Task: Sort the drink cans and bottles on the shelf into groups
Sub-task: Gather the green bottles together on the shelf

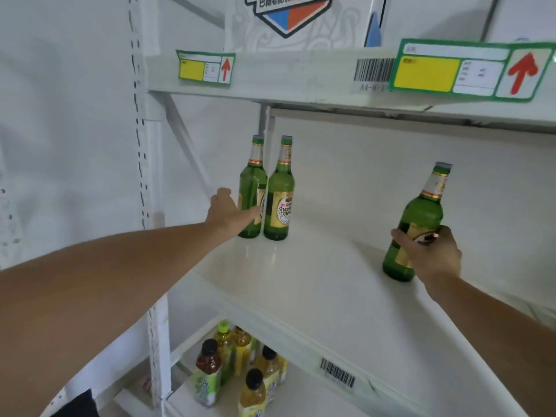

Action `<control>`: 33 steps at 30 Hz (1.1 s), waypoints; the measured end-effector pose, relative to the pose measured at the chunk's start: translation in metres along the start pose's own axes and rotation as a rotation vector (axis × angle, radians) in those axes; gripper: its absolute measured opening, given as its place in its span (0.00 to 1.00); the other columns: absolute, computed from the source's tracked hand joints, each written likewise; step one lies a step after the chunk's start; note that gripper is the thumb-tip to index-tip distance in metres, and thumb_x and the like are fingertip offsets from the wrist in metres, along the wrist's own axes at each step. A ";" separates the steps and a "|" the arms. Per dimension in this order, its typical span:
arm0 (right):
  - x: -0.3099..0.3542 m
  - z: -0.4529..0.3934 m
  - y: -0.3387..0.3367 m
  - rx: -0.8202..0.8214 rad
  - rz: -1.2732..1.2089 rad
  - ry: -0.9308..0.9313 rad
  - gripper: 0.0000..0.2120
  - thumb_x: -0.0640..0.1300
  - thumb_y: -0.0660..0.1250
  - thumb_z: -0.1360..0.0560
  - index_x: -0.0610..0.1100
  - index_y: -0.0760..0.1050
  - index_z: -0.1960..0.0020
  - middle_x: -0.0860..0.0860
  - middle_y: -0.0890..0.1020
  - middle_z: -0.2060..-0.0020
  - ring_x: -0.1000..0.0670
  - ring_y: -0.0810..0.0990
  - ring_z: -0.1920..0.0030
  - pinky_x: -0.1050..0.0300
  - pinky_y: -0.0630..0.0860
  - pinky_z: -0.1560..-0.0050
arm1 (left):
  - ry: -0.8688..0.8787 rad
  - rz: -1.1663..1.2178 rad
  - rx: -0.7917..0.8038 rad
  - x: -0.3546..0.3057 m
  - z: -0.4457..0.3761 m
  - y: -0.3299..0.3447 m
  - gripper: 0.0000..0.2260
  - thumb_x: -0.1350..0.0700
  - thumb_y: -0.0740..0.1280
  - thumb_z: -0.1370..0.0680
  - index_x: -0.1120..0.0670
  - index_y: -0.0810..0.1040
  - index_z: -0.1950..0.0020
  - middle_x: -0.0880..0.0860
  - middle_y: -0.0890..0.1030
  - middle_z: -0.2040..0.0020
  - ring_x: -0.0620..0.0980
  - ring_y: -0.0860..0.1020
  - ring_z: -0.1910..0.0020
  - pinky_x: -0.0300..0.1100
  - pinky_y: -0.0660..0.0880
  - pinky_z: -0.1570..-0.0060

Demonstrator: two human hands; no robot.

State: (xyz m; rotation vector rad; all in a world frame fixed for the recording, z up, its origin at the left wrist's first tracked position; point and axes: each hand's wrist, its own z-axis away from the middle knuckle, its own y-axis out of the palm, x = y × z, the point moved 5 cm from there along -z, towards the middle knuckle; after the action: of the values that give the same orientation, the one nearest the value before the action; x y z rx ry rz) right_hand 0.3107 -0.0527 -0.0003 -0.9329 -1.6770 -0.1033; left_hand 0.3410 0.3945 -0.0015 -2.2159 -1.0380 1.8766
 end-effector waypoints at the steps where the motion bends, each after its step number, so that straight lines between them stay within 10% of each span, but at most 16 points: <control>1: 0.004 0.004 0.007 0.013 -0.018 -0.006 0.31 0.65 0.80 0.32 0.50 0.74 0.38 0.48 0.83 0.45 0.41 0.82 0.46 0.41 0.84 0.45 | -0.008 0.018 0.019 0.004 -0.007 0.003 0.50 0.39 0.80 0.26 0.55 0.57 0.14 0.57 0.67 0.19 0.58 0.72 0.23 0.50 0.73 0.30; 6: 0.031 0.023 0.049 0.105 -0.071 -0.049 0.27 0.66 0.80 0.32 0.53 0.76 0.42 0.53 0.84 0.50 0.46 0.84 0.48 0.42 0.84 0.46 | -0.039 0.066 0.140 0.016 -0.031 0.017 0.55 0.36 0.82 0.30 0.52 0.55 0.13 0.55 0.68 0.18 0.57 0.71 0.22 0.54 0.72 0.26; 18: 0.078 0.048 0.112 0.216 -0.104 -0.110 0.30 0.66 0.80 0.33 0.54 0.76 0.39 0.55 0.84 0.48 0.49 0.84 0.47 0.45 0.85 0.45 | 0.063 0.161 0.108 0.018 -0.044 0.024 0.31 0.41 0.81 0.27 0.50 0.76 0.29 0.48 0.83 0.40 0.52 0.82 0.40 0.49 0.81 0.40; 33: 0.071 0.088 0.053 0.261 -0.132 -0.144 0.32 0.68 0.81 0.36 0.54 0.77 0.39 0.54 0.84 0.49 0.50 0.84 0.49 0.45 0.86 0.47 | 0.119 0.128 0.102 -0.018 0.061 -0.020 0.30 0.40 0.81 0.27 0.50 0.78 0.31 0.46 0.83 0.41 0.47 0.82 0.42 0.37 0.75 0.56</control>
State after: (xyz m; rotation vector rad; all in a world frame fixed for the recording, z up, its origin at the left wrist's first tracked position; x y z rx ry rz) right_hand 0.2729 0.0657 0.0095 -0.6464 -1.8335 0.0953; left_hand 0.2775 0.3778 0.0072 -2.3527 -0.7818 1.7745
